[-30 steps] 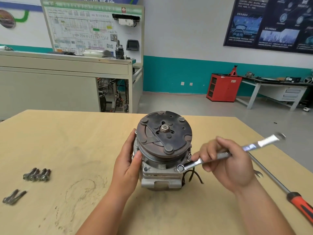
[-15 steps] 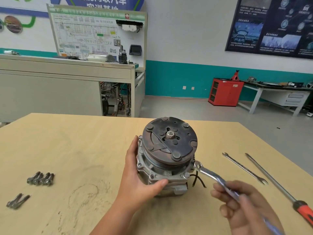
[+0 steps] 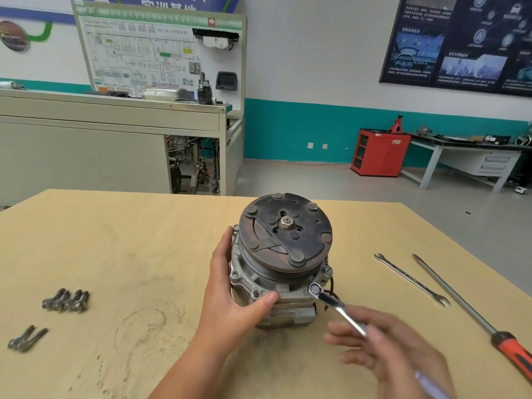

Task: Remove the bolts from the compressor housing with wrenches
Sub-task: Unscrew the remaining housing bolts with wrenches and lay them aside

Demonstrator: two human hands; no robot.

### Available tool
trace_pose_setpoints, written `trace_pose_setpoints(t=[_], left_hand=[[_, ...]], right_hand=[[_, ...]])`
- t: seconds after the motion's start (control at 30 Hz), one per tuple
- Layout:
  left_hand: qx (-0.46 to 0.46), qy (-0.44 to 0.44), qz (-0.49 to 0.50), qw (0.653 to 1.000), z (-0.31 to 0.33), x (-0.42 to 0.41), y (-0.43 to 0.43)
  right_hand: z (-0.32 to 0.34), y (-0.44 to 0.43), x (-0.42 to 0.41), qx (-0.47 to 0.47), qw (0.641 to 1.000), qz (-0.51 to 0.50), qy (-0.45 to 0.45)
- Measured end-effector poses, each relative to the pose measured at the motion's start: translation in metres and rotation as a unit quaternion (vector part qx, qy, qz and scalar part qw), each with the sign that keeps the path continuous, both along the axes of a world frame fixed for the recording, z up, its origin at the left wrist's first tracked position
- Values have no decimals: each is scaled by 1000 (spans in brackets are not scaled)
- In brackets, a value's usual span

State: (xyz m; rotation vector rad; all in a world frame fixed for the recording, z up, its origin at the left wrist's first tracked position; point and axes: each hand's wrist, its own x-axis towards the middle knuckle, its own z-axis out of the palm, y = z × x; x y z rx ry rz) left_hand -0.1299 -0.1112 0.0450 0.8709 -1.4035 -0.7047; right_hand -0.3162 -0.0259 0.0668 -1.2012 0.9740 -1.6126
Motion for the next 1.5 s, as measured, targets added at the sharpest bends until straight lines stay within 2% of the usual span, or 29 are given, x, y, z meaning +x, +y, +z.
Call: trace_pose_setpoints(t=[0.1,0.2,0.27,0.37,0.43,0.5,0.53,0.57,0.6,0.67,0.83,1.03,1.13,1.3,1.43,1.47,1.5], left_hand=[[3,3,-2,1000,1,1,1],[3,0,-3,1000,2,2,1],[5,-1,-5,1000,3,3,1],[5,2,-6,1000,2,4,1],[0,2,-4,1000,0,4,1],[1,0,-2,1000,-2,3,0],[-1,1,-2,1000,-2,2,0],[-3,3,0,1000,-3,2,0],[-4,4,2,1000,-3,1,0],[-6,4,6,1000,-2,0,1],[-6,-3,13,1000,-1,2,1],[-9,-2,14,1000,-1,1,1],[-14,0,13,1000,-1,2,0],[-17,9,8,1000,0,4,-2],[-19,3,12,1000,0,6,-2],[-19,4,13,1000,0,6,-2],[-19,5,14,1000,0,5,-1]], right_hand=[[35,-39,-28,44,997,70,7],[62,-76,-36,59,976,204,41],[58,-88,-35,62,952,299,-21],[39,-85,-40,33,896,386,-217],[25,-62,-46,31,893,348,-284],[15,-31,-45,73,895,295,-326],[12,-20,-42,80,918,219,-320],[6,-11,-41,27,958,149,-245],[-11,-3,-29,-9,974,151,-170],[-14,9,-17,43,998,-6,-42],[-7,13,14,-6,995,-99,13],[6,16,25,-32,991,-111,67],[26,4,5,9,997,-38,65],[45,-51,-32,99,986,132,-18],[34,-65,-37,44,954,277,-105],[29,-64,-39,16,944,297,-147],[25,-64,-33,4,923,307,-232]])
